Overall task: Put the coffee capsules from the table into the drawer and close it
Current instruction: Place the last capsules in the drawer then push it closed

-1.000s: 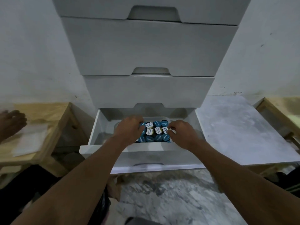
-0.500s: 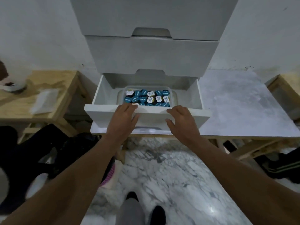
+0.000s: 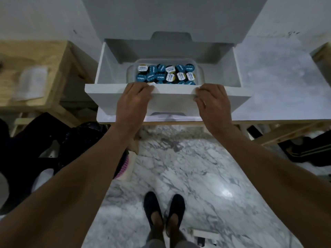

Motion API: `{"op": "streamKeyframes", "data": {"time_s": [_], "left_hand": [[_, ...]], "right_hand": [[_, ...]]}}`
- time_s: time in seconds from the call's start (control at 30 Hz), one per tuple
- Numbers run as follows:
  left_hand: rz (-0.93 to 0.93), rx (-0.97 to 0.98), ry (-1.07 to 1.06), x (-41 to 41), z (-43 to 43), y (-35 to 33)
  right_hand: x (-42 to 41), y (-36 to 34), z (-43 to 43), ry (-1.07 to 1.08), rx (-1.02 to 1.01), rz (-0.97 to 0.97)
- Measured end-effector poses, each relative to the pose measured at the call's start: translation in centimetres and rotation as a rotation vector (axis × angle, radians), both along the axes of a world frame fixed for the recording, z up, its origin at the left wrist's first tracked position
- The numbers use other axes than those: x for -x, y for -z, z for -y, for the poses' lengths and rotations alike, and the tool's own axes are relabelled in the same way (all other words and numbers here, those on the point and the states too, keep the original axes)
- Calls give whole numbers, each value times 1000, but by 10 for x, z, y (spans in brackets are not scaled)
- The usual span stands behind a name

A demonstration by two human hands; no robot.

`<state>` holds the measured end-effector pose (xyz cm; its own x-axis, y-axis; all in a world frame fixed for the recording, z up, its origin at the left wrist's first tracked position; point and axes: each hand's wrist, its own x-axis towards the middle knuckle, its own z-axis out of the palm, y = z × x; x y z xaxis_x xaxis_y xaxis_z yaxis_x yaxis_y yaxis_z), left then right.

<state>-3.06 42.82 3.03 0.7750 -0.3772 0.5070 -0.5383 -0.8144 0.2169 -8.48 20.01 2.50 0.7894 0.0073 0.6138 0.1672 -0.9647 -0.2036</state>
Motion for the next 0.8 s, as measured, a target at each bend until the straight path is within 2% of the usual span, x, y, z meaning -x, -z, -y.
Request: {"op": "streamKeyframes", "data": {"time_s": [0.13, 0.37, 0.53, 0.8], "left_hand": [[40, 17, 4, -3, -4, 3], [104, 75, 11, -6, -9, 1], [133, 40, 37, -14, -11, -2], [90, 37, 22, -48, -1, -18]], "right_hand": [[-4, -2, 1, -5, 53, 34], [-3, 1, -1, -7, 11, 110], [-7, 2, 4, -25, 2, 128], [-41, -10, 13, -4, -29, 104]]}}
